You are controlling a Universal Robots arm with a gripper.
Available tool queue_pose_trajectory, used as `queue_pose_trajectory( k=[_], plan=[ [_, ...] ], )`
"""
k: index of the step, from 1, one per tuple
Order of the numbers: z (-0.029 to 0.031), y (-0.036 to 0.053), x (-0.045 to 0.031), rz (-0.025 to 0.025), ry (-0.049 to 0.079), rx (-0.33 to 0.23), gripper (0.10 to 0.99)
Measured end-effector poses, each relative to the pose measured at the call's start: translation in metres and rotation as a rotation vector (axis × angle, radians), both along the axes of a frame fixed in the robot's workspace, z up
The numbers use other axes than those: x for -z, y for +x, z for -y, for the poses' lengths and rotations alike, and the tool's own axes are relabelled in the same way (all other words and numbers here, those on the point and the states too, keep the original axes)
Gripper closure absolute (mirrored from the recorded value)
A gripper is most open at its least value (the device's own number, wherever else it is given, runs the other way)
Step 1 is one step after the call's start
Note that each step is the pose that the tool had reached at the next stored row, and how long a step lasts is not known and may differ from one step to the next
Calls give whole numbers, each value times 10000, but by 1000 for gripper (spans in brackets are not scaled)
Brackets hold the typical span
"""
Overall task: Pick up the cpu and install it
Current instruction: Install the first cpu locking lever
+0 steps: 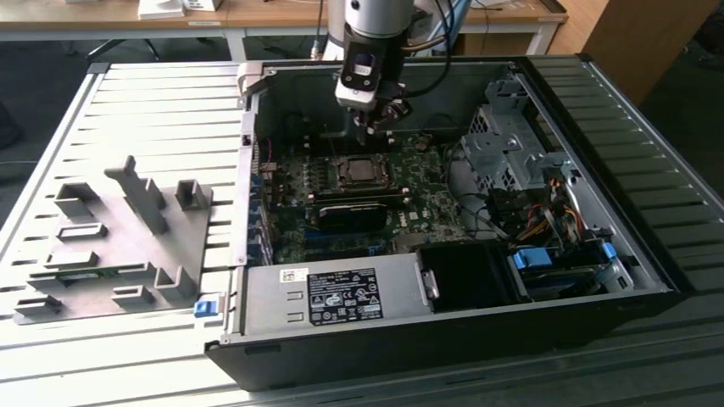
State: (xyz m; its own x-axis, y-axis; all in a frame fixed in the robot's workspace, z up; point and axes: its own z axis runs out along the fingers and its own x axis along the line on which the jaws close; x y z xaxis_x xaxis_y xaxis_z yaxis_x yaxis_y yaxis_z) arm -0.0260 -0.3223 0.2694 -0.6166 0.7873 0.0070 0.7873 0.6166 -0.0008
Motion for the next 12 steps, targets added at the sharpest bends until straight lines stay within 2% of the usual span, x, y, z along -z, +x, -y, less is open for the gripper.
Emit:
queue_pose_trajectory(
  k=[3, 12],
  plan=[
    [0, 0, 8, 102, 2, -461, 980],
    [0, 0, 27, 108, 8, -2089, 980]
  ],
)
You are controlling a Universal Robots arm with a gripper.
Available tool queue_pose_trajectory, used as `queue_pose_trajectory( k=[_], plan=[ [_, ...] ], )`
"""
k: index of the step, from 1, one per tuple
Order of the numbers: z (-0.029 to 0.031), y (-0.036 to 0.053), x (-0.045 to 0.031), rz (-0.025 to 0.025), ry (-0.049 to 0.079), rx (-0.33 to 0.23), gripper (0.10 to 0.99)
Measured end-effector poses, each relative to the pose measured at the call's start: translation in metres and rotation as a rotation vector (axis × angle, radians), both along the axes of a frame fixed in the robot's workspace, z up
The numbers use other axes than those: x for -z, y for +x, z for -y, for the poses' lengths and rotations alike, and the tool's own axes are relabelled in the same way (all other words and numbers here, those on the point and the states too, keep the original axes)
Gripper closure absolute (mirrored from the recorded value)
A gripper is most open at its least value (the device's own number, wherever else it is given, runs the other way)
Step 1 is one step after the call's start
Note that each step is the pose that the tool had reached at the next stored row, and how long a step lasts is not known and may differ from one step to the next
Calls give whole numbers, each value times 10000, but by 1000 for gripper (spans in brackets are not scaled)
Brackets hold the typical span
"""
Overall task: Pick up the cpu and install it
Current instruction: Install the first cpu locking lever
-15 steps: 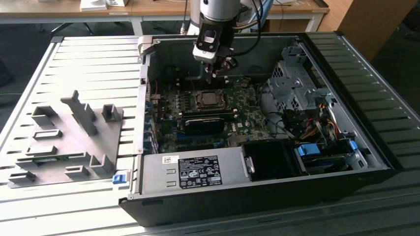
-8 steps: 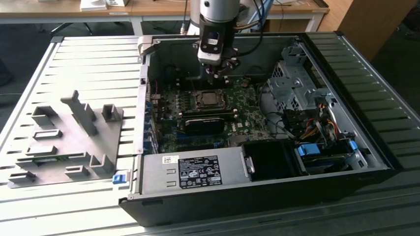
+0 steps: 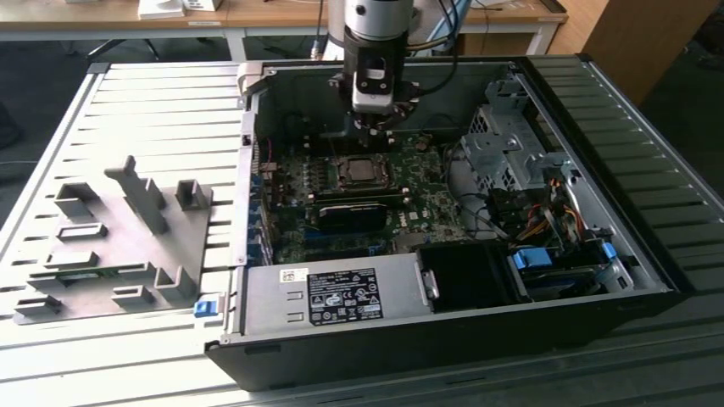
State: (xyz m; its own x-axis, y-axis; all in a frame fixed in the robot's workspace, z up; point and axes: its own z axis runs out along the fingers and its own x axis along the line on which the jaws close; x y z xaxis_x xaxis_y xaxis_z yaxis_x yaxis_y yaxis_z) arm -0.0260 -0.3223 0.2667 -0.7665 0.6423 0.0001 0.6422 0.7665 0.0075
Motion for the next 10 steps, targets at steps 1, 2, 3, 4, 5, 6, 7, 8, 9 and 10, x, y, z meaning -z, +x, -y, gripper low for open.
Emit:
queue_pose_trajectory(
  k=[1, 2, 3, 4, 5, 6, 7, 8, 9, 10],
  plan=[
    [0, 0, 1, 0, 1, -185, 980],
    [0, 0, 2, 1, 3, -357, 980],
    [0, 0, 2, 1, 3, -532, 980],
    [0, 0, 2, 1, 3, -763, 980],
    [0, 0, 3, 2, 3, -957, 980],
    [0, 0, 3, 4, 3, -1120, 980],
    [0, 0, 3, 5, 3, -1317, 980],
    [0, 0, 4, 6, 3, -1495, 980],
    [0, 0, 5, 7, 4, -1676, 980],
    [0, 0, 5, 7, 4, -1855, 980]
  ],
)
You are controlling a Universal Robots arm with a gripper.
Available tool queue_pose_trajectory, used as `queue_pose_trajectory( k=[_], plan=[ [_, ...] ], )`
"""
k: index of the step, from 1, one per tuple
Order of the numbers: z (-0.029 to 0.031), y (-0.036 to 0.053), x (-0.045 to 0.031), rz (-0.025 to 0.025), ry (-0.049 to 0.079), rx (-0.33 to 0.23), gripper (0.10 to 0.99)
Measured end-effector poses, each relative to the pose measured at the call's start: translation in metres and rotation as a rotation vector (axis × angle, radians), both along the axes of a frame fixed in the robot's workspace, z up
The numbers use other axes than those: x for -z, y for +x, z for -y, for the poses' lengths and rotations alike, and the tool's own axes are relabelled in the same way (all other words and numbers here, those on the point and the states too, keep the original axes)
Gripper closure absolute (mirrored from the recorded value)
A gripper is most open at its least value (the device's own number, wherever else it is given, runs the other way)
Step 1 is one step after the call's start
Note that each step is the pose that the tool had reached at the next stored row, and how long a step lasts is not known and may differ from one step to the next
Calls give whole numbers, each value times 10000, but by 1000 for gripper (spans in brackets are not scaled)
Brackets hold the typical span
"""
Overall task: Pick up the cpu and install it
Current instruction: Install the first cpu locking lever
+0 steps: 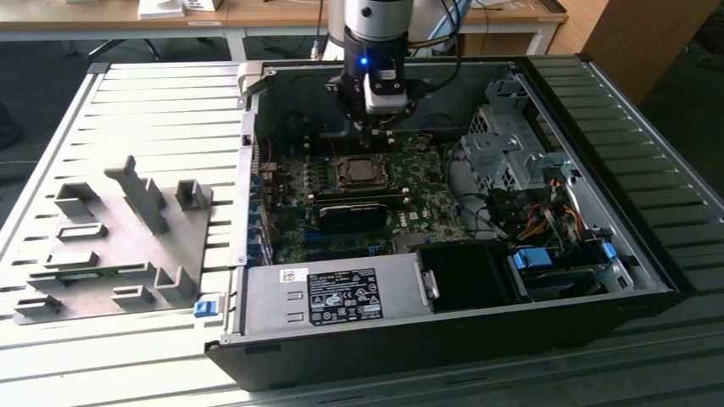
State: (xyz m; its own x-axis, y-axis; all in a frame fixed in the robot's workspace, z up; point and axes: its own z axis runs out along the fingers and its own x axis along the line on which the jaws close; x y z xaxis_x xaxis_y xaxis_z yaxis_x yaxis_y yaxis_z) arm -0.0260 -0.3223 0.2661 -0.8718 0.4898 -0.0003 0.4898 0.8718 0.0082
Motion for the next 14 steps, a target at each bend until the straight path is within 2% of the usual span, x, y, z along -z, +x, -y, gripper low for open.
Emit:
queue_pose_trajectory(
  k=[7, 14],
  plan=[
    [0, 0, 5, 8, -1, -1258, 980],
    [0, 0, 14, 48, -1, -2409, 980]
  ],
)
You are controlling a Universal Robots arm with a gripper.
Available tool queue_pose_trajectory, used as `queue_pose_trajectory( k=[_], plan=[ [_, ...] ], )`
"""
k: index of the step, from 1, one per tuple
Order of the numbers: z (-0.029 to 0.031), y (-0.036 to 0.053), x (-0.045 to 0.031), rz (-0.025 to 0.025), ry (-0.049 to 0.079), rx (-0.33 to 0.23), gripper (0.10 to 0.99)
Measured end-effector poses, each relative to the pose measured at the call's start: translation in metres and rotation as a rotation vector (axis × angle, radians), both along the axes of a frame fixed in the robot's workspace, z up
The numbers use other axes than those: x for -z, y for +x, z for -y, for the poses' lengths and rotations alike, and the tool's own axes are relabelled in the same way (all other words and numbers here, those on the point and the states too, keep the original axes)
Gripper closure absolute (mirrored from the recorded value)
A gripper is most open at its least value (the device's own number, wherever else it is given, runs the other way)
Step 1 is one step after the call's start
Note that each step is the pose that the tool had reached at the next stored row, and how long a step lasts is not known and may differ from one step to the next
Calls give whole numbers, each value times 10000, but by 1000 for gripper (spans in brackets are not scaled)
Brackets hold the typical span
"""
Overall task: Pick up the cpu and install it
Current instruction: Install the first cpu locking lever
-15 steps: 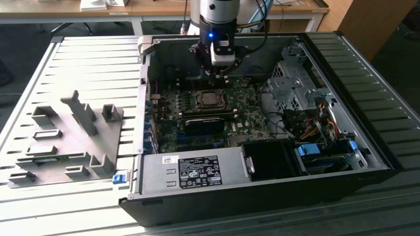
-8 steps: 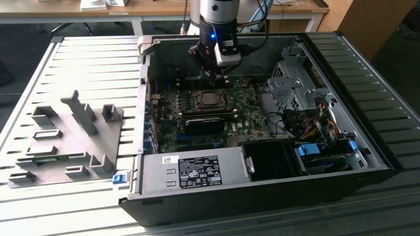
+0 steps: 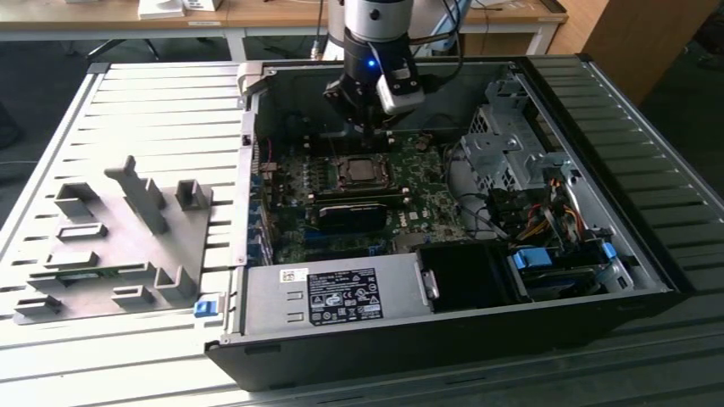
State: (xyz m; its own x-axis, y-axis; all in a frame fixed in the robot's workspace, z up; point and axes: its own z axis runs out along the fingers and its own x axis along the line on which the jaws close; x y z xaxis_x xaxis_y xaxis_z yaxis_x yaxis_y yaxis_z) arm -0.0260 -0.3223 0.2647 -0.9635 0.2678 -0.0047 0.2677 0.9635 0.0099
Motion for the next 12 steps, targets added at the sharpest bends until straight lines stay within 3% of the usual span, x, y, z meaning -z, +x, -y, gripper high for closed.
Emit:
queue_pose_trajectory(
  k=[3, 10, 12],
  plan=[
    [1, 0, 11, 34, -2, -559, 980],
    [1, 0, 33, 37, 0, -1997, 980],
    [1, -5, 37, 37, 1, -2154, 980]
  ],
)
